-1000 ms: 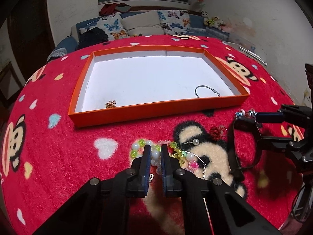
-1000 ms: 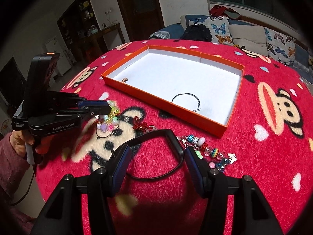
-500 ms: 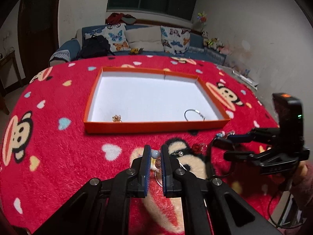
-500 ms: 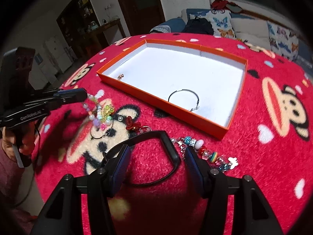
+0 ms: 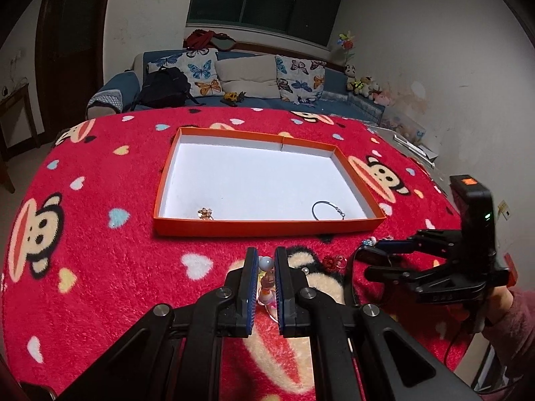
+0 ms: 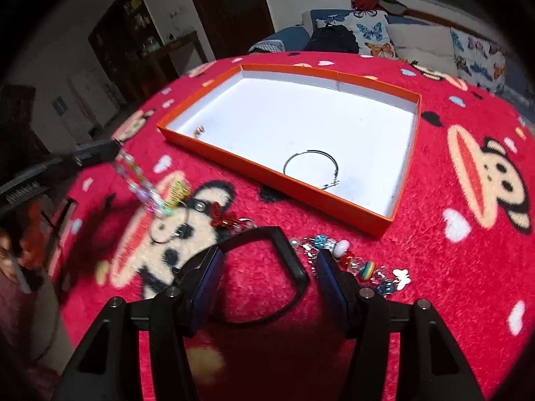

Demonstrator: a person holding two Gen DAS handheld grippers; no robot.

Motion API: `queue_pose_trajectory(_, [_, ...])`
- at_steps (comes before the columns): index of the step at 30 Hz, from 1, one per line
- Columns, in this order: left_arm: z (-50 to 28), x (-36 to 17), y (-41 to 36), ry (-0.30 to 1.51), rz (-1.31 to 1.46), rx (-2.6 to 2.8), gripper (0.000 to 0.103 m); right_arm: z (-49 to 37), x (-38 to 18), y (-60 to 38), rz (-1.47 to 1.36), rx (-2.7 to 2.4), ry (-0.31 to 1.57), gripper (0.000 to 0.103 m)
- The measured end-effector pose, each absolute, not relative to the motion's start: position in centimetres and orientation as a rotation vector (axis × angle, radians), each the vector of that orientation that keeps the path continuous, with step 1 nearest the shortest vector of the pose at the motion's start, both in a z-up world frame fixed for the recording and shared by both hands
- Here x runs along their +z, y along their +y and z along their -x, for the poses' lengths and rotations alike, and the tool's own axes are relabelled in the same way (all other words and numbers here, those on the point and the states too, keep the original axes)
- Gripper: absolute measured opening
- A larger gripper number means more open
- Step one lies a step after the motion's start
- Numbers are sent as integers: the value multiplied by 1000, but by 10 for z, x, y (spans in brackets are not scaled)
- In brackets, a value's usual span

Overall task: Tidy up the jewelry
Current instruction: 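Grasp the black watch band with the right tool while the left tool holds the bracelet raised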

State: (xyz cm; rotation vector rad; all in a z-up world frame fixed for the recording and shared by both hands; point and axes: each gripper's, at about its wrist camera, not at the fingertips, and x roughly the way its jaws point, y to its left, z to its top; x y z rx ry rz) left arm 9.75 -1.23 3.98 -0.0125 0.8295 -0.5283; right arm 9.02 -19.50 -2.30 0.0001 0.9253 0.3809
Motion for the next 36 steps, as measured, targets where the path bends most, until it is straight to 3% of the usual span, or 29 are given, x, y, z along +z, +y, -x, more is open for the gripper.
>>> queue_pose_trajectory(6, [-98, 42, -12, 828, 15, -529, 9, -95, -30, -195, 29, 377, 940, 63])
queue_pose_trajectory(12, [-99, 42, -12, 828, 16, -530, 9, -100, -29, -196, 24, 379, 935, 55])
queue_pose_trajectory(24, [-101, 42, -7, 820, 19, -517, 9, -81, -21, -205, -48, 364, 939, 55])
queue_pose_trajectory(27, [-100, 43, -4, 813, 17, -514, 9, -81, -15, -209, -122, 339, 940, 66])
queue_pose_trajectory(29, [-99, 43, -3, 811, 17, -516, 9, -82, -11, -211, -215, 335, 931, 84])
queue_pose_trajectory(36, [-96, 42, -2, 799, 14, -540, 9, -93, -17, -186, -207, 222, 981, 85])
